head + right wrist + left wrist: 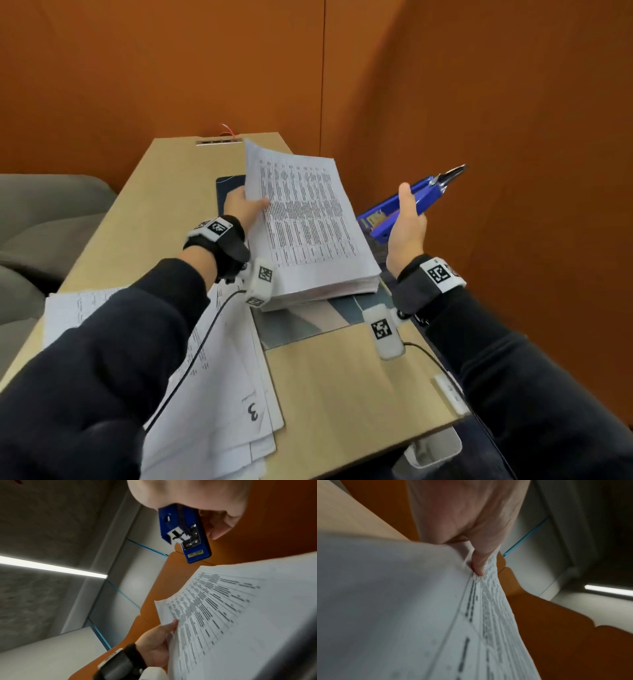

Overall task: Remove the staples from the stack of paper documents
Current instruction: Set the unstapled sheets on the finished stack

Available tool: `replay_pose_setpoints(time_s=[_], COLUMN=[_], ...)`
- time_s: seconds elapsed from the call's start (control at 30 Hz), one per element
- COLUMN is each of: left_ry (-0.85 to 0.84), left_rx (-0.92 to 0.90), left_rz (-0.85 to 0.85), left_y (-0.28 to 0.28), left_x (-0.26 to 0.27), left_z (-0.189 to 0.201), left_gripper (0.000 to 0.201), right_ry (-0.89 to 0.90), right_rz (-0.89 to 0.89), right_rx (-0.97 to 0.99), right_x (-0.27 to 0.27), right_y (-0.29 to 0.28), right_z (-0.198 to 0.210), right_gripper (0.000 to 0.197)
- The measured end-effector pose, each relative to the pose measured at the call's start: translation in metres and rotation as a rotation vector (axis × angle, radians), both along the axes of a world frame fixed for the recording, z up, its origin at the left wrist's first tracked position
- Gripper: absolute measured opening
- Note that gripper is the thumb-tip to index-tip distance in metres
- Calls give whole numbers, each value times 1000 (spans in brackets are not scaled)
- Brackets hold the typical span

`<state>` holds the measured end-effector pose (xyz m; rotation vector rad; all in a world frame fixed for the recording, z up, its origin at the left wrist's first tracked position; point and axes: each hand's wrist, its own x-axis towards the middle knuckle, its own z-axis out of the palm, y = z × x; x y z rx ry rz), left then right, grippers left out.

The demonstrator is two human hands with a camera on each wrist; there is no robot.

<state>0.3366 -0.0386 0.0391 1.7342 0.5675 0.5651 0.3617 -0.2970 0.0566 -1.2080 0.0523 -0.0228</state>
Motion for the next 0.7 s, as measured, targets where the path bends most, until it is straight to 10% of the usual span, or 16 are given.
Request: replay_pose_setpoints(time_s=[0.3, 0.7], left_ry=[357, 193], left_rx=[125, -279], left_rz=[-17, 258], left_y=[26, 77], left_x=[30, -111], left_z=[-82, -21], left_gripper=[44, 58], right_ry=[235, 255], right_rz=[260, 788], right_rx=[-180, 15], right_x=[28, -76], right_y=[15, 121], right_z=[-59, -48], right_gripper=[27, 18])
